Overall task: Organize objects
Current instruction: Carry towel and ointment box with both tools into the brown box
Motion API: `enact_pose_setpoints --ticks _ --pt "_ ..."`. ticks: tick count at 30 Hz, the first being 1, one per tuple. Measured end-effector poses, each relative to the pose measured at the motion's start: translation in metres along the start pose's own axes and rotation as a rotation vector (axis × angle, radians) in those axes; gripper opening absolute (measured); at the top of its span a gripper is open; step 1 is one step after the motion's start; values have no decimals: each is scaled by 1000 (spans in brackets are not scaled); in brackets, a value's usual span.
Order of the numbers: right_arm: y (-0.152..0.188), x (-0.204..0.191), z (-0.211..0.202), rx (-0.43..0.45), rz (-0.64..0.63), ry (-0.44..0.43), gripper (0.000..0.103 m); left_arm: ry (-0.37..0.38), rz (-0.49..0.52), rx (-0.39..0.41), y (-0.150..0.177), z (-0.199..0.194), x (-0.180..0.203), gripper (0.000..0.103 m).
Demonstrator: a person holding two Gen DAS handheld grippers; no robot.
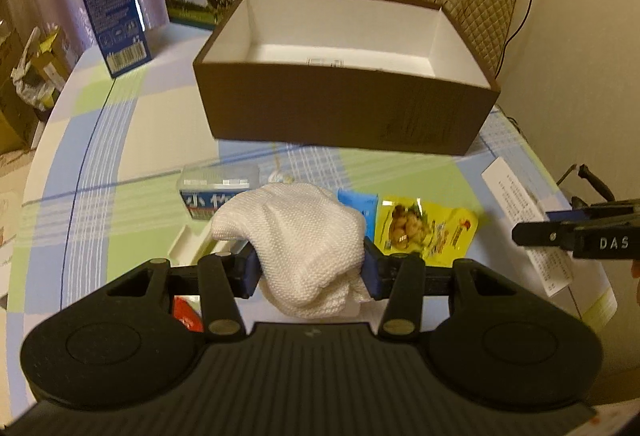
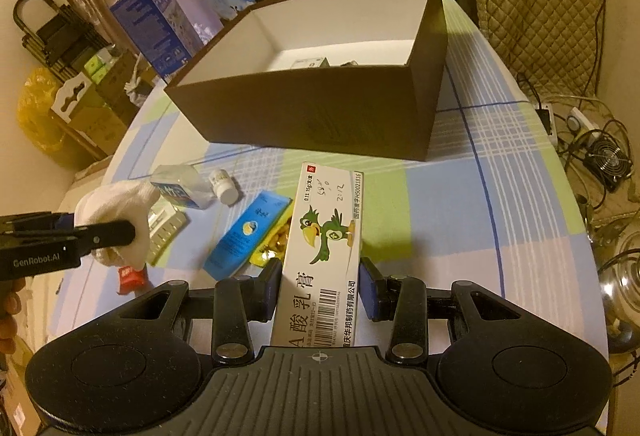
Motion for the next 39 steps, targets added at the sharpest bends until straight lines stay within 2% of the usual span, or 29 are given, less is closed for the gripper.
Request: enact_pose_setpoints --ticks 8,14,25,33,39 --pt "-17 -2 -8 41 36 29 37 37 45 60 -40 0 -3 44" --pt "-42 -6 -9 87 51 59 37 65 82 101 -70 2 -9 44" --pt "-110 -26 0 182 29 80 37 81 131 157 -124 21 -27 44" --pt "-162 -23 9 251 22 121 37 76 150 179 -162 44 -39 44" --pt "-191 -15 23 272 29 152 37 71 175 172 -186 66 -47 44"
Point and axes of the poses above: each gripper's, at about its wrist camera, not at the fingertips, and z roughly the way its jaws point, x to its right, y to its underside, the point moved 9 cm from there along z, roughly the way its jaws point, and after that the axes turned 2 degrees about y, right-handed, at the moved point
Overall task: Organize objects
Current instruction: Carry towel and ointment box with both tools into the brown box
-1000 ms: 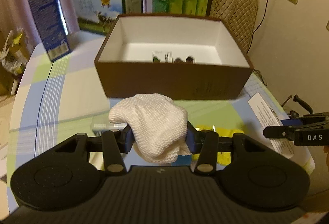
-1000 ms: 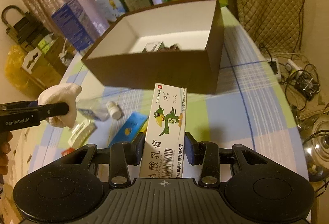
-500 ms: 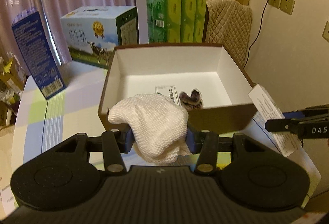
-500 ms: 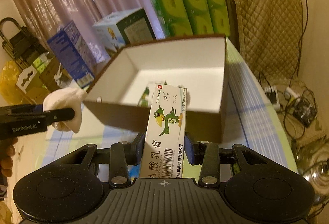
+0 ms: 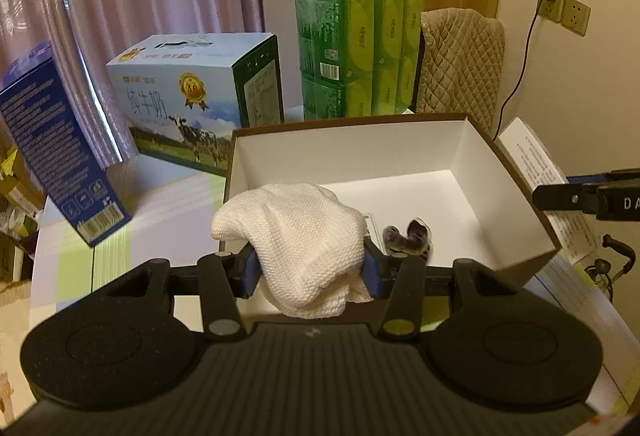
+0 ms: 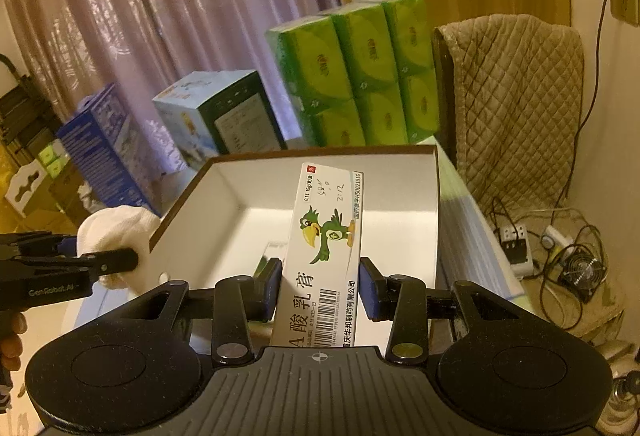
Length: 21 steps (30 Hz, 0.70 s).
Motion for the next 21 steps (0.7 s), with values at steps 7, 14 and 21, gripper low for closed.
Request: enact_pose_setpoints --ticks 7,14,21 --pt "-10 9 32 -23 -2 43 37 0 45 -24 -15 30 -5 45" --pt "-3 21 57 -65 -8 83 37 5 61 -84 -13 62 -10 45" --pt "6 27 74 -99 -14 100 37 7 104 -144 -4 84 -11 45"
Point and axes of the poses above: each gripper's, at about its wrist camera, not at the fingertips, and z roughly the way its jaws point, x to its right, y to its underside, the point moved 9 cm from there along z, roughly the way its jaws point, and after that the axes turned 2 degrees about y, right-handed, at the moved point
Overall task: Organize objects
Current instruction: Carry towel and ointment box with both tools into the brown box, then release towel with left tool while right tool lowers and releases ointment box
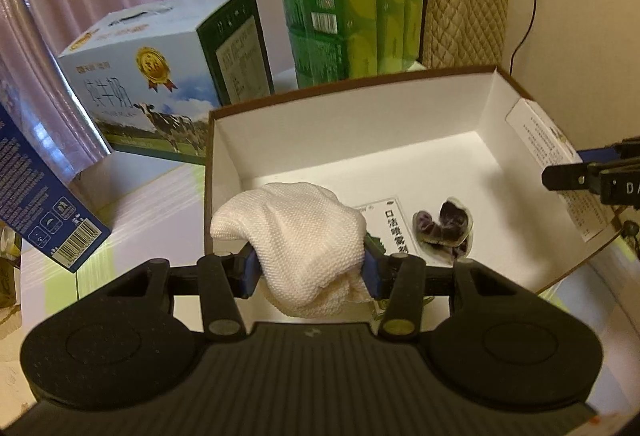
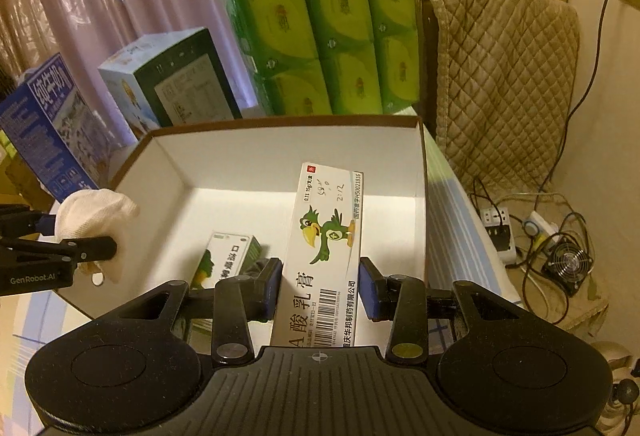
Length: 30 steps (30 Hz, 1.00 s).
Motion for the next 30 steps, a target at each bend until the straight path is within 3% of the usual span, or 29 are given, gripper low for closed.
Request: enact_pose_setpoints --ticks 13,19,21,30 --pt "4 6 15 -31 4 13 37 29 40 -63 9 28 10 46" --pt "4 8 15 -30 7 13 37 29 60 -69 10 32 13 57" --pt "4 9 15 -31 10 13 37 22 68 -59 9 30 13 68" --pt "6 7 16 -40 8 10 37 19 68 -45 5 26 10 74"
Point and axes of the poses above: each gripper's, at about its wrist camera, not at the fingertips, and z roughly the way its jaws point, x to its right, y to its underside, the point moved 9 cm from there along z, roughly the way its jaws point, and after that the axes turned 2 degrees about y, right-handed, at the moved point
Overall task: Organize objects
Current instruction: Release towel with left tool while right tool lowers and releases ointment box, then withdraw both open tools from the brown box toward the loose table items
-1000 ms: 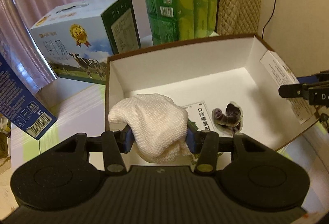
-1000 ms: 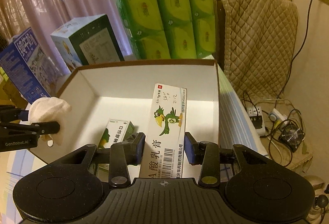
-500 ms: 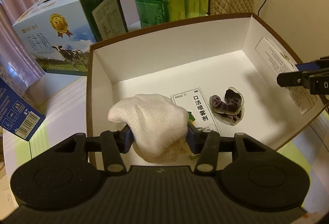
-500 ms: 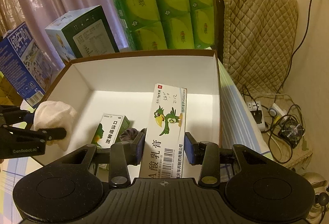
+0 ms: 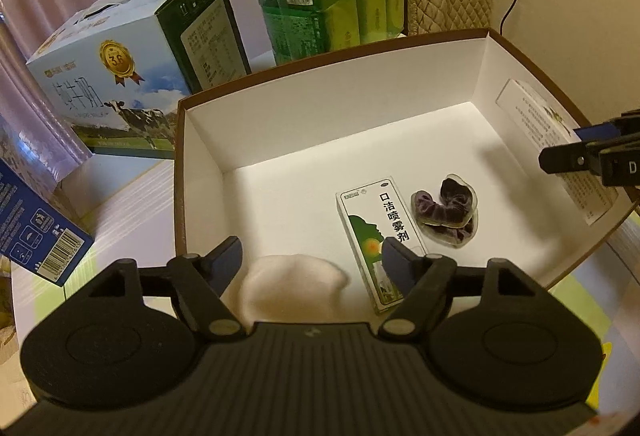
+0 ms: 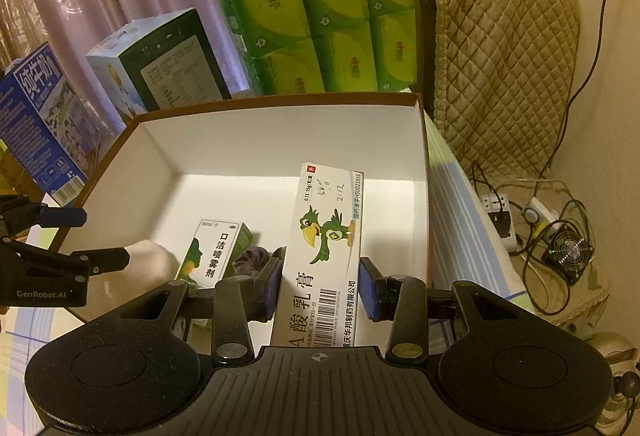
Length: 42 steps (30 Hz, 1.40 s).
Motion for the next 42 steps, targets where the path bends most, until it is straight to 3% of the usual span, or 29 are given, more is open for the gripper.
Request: enact_pose_setpoints --ticks 19,21,24,42 --pt "1 -4 12 -27 -17 19 38 3 -11 -10 4 2 -1 74" --pt "1 -4 12 -31 -18 23 42 4 -12 -10 4 2 -1 76" --pt "1 -4 8 -20 -15 22 58 6 -15 -7 4 1 -2 78" --pt "7 -13 -20 4 -18 -10 65 9 -66 15 5 -20 2 83"
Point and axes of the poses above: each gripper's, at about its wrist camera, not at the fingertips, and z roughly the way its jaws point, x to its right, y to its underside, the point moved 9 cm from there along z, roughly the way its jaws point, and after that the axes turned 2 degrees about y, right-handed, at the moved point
